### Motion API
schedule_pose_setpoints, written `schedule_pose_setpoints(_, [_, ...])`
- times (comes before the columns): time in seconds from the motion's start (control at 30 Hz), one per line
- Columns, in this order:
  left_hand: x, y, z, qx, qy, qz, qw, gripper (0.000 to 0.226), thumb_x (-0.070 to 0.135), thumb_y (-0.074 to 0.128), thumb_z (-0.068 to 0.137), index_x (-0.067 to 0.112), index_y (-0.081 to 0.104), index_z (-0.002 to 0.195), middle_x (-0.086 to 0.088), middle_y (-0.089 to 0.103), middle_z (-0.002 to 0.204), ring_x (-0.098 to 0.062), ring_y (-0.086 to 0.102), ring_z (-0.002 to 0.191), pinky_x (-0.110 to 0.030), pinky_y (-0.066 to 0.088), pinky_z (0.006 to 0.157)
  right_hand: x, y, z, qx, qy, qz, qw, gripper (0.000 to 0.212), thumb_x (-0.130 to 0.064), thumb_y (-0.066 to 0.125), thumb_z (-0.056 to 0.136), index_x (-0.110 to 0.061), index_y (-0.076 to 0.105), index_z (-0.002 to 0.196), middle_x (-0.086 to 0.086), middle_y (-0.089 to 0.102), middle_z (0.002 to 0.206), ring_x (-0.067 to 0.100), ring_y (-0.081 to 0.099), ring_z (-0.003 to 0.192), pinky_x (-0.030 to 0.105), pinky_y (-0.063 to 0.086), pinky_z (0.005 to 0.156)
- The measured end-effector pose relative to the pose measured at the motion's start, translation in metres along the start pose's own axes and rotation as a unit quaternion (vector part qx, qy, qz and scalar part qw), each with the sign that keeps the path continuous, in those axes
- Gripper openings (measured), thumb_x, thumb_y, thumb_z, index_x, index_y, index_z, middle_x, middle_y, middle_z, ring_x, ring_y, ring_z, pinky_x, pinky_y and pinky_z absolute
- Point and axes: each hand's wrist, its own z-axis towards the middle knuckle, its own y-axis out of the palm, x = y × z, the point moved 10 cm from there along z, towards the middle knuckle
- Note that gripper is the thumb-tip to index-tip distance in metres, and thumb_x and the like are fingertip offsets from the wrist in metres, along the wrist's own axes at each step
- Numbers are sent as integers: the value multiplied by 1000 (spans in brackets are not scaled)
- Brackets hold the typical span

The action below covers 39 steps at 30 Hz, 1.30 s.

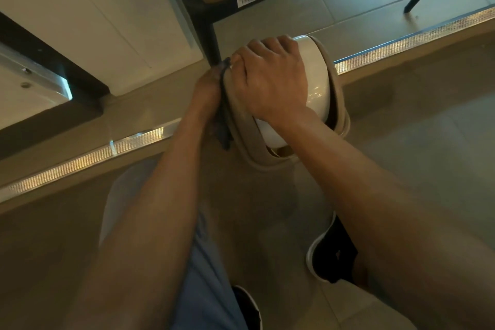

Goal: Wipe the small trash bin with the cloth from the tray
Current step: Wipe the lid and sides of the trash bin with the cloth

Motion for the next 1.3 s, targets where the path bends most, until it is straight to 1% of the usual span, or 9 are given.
schedule_pose_setpoints(0.1, [7, 16, -7, -58, -31, -48, 997, 42, 50, 58, 94, 16, 72, 113, -3, 76, 97, -17, 74, 82, -30, 61, 71, 1, 1, 1, 0, 9, 3, 1000, 41, -34, 37, 102, -18, 74, 95, 4, 74, 99, 23, 66, 100, 44, 40, 104])
schedule_pose_setpoints(0.3, [-9, 8, -9, -70, -20, -80, 994, 41, 49, 58, 97, 18, 69, 121, -5, 74, 116, -22, 69, 111, -39, 55, 99, 1, -4, 0, 7, 7, 7, 1000, 41, -32, 37, 101, -17, 73, 92, 4, 74, 97, 24, 67, 97, 44, 42, 102])
schedule_pose_setpoints(0.47, [22, 24, 5, -126, -27, 15, 992, 29, 40, 55, 101, 15, 70, 97, -3, 73, 85, -18, 68, 81, -26, 54, 63, 3, 1, 2, -12, 13, 5, 1000, 41, -33, 35, 102, -19, 73, 94, 3, 74, 99, 23, 66, 99, 44, 40, 103])
schedule_pose_setpoints(0.63, [-1, 13, -8, -118, -23, -78, 990, 39, 48, 59, 98, 16, 71, 119, -6, 75, 115, -22, 70, 110, -36, 56, 95, 2, 3, 2, -21, 15, -6, 1000, 45, -35, 32, 102, -20, 73, 95, 2, 74, 101, 22, 65, 102, 43, 38, 104])
schedule_pose_setpoints(0.77, [20, 25, -3, -129, -21, -34, 991, 28, 40, 55, 101, 16, 69, 96, -5, 74, 89, -20, 69, 84, -30, 54, 69, 3, 3, 2, -17, 17, -2, 1000, 41, -35, 36, 102, -21, 73, 93, 1, 74, 99, 21, 65, 100, 42, 39, 104])
schedule_pose_setpoints(0.87, [8, 25, -7, -90, -39, -38, 994, 39, 55, 53, 97, 21, 71, 106, -7, 75, 97, -27, 70, 90, -35, 56, 68, 3, 3, 2, -19, 20, -10, 1000, 41, -34, 35, 101, -21, 73, 93, 1, 74, 98, 21, 65, 100, 41, 38, 103])
schedule_pose_setpoints(1.0, [-38, 23, -33, -15, 11, -237, 971, 51, 59, 51, 96, 21, 66, 127, -8, 70, 124, -25, 67, 114, -46, 52, 98, 3, -1, 1, -19, 16, -9, 1000, 42, -33, 35, 102, -20, 74, 93, 0, 74, 97, 21, 66, 97, 40, 38, 102])
schedule_pose_setpoints(1.1, [-85, 31, -87, 76, 49, -209, 974, 55, 56, 36, 103, 34, 38, 154, 2, 45, 156, -17, 42, 143, -44, 34, 119, 4, -3, 0, -19, 12, -6, 1000, 40, -33, 36, 103, -21, 73, 94, -1, 74, 97, 20, 66, 98, 40, 38, 103])
schedule_pose_setpoints(1.3, [-106, 61, -153, 174, 132, -128, 968, 73, 65, 31, 102, 27, 15, 162, 9, 17, 168, -10, 16, 155, -51, 16, 126, 4, -3, -1, -23, 9, -3, 1000, 39, -33, 36, 103, -20, 73, 97, 1, 74, 101, 21, 66, 102, 41, 37, 105])
